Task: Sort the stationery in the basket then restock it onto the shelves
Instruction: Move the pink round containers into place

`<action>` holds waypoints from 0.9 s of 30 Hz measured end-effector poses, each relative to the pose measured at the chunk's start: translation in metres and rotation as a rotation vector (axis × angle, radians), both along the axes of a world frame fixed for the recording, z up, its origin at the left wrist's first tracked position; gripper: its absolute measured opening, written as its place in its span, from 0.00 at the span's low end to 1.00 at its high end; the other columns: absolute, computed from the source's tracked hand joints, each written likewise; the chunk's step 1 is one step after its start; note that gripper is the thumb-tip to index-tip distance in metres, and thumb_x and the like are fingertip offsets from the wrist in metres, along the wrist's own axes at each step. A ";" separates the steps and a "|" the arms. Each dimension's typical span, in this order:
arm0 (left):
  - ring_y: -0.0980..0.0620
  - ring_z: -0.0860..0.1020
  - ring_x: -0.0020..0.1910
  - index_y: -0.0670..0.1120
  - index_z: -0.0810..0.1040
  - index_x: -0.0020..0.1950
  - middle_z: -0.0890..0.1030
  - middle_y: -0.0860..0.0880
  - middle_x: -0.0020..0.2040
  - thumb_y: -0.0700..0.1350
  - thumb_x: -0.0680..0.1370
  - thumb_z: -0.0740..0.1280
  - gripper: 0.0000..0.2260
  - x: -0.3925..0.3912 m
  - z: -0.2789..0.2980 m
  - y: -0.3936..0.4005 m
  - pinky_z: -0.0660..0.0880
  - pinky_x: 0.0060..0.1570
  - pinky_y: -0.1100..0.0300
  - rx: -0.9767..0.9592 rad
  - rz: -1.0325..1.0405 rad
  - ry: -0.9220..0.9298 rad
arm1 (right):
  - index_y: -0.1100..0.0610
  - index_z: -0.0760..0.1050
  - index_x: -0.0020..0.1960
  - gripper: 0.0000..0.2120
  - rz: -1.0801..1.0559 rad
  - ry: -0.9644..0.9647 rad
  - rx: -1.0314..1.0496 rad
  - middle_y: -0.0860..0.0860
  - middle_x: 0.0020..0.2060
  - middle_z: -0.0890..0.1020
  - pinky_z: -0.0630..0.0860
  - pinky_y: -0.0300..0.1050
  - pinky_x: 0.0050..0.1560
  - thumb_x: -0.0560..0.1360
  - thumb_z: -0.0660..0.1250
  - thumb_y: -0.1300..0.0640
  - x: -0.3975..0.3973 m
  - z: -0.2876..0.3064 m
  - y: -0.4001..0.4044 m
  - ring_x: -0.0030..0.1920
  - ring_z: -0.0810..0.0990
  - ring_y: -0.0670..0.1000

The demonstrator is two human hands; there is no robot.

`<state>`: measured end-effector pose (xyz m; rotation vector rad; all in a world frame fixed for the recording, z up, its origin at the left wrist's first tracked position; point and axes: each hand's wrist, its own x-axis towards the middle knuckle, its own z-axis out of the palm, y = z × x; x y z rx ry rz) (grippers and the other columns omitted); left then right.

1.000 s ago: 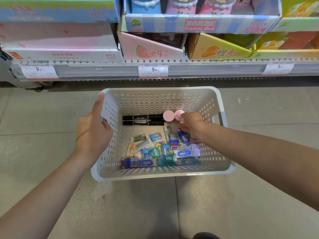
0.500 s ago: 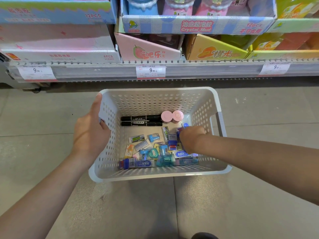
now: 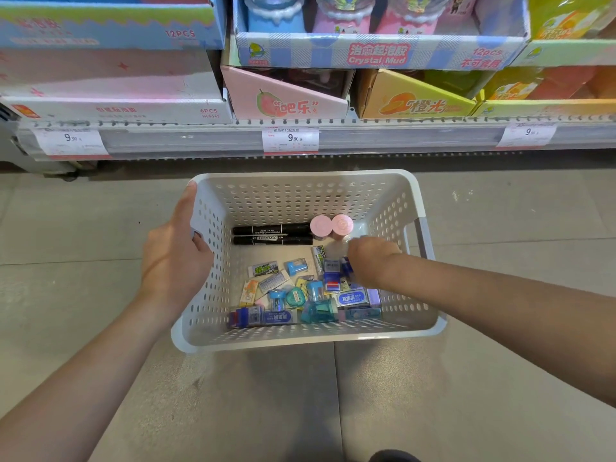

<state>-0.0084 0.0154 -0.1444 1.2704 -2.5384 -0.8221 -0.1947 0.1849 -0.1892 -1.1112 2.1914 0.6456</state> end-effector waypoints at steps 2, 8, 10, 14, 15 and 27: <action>0.49 0.66 0.25 0.50 0.56 0.78 0.69 0.45 0.28 0.31 0.76 0.57 0.32 0.000 0.000 0.000 0.61 0.24 0.59 0.006 0.000 0.002 | 0.61 0.71 0.61 0.18 -0.044 0.004 -0.008 0.54 0.52 0.77 0.76 0.46 0.49 0.75 0.67 0.54 -0.003 -0.001 -0.005 0.53 0.79 0.55; 0.50 0.66 0.26 0.49 0.56 0.78 0.68 0.45 0.28 0.31 0.76 0.57 0.31 0.000 -0.002 -0.001 0.60 0.24 0.60 -0.016 -0.004 -0.005 | 0.58 0.69 0.62 0.26 -0.065 -0.124 0.197 0.51 0.47 0.75 0.74 0.46 0.49 0.70 0.66 0.44 -0.012 -0.001 -0.022 0.45 0.76 0.53; 0.50 0.67 0.26 0.49 0.56 0.78 0.69 0.45 0.29 0.31 0.77 0.58 0.31 0.001 -0.002 -0.001 0.61 0.24 0.59 -0.010 -0.004 0.007 | 0.56 0.67 0.61 0.24 -0.083 -0.177 0.254 0.52 0.49 0.74 0.74 0.48 0.54 0.71 0.66 0.46 -0.013 0.000 -0.026 0.48 0.75 0.54; 0.49 0.67 0.25 0.50 0.57 0.78 0.72 0.42 0.29 0.31 0.76 0.57 0.32 0.001 -0.001 0.000 0.62 0.24 0.58 0.005 -0.006 0.021 | 0.57 0.75 0.57 0.16 -0.055 -0.257 0.321 0.52 0.46 0.77 0.76 0.47 0.54 0.72 0.65 0.51 -0.013 -0.001 -0.030 0.45 0.77 0.53; 0.48 0.67 0.25 0.51 0.57 0.78 0.73 0.40 0.30 0.31 0.76 0.57 0.32 0.001 -0.002 -0.001 0.63 0.24 0.57 0.012 -0.010 0.026 | 0.58 0.75 0.57 0.16 -0.037 -0.261 0.317 0.52 0.45 0.79 0.76 0.45 0.53 0.72 0.65 0.52 -0.014 -0.001 -0.029 0.45 0.78 0.52; 0.47 0.67 0.26 0.49 0.57 0.78 0.72 0.41 0.29 0.30 0.76 0.57 0.32 0.000 -0.005 -0.003 0.65 0.26 0.54 0.002 -0.032 0.023 | 0.61 0.71 0.49 0.10 -0.092 -0.441 0.311 0.52 0.31 0.70 0.66 0.39 0.30 0.76 0.64 0.54 0.009 0.016 -0.009 0.29 0.68 0.49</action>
